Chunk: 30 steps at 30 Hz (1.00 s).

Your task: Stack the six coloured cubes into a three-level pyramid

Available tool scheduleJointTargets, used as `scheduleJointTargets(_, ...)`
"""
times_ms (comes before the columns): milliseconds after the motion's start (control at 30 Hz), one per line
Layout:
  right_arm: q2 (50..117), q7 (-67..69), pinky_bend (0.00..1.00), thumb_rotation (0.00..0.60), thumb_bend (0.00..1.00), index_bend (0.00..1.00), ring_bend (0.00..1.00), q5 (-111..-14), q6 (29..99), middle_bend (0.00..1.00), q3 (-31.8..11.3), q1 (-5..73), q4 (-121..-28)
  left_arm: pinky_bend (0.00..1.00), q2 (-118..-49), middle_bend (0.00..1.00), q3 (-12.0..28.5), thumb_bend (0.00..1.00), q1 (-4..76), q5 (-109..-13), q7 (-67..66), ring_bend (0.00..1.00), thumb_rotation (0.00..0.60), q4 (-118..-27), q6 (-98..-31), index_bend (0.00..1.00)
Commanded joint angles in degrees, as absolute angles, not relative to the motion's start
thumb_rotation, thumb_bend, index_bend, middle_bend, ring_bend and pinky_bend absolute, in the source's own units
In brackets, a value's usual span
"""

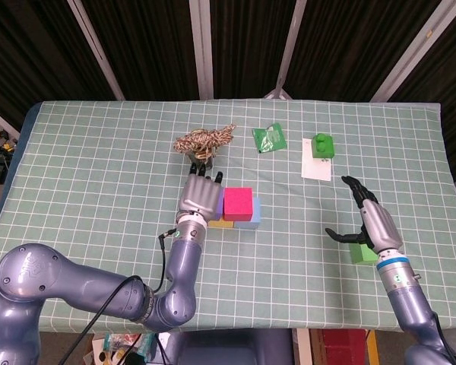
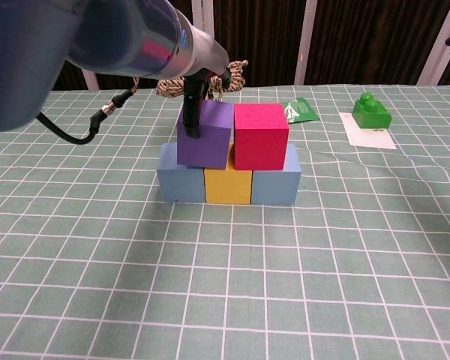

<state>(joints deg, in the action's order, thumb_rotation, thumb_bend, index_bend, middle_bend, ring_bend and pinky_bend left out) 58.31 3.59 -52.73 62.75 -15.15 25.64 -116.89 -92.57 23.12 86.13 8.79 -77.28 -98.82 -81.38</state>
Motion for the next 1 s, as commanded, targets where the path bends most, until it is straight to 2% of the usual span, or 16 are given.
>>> scheduleJointTargets(33,58.3,3.6,0.00,0.600,0.22,0.00,0.00,-52.7,62.8,0.00,-15.1,25.6,-116.9,0.00,-92.7,0.34,23.3,0.41,86.1,8.6,-77.3,0.00,0.600,-98.8,-81.4,0.00)
scheduleJointTargets(500,58.3,3.6,0.00,0.600,0.22,0.00,0.00,-53.0,62.8,0.00,-15.1,25.6,-117.0,0.00,-93.1,0.32,23.9,0.40,85.6,8.3,-78.2,0.00,0.600,-98.8,-81.9,0.00)
scheduleJointTargets(1000,58.4,3.8,0.00,0.600,0.22,0.00,0.00,-53.2,62.9,0.00,-15.1,25.5,-116.9,0.00,-93.5,0.28,24.4,0.34,85.0,7.8,-78.7,0.00,0.600,-98.6,-82.2,0.00)
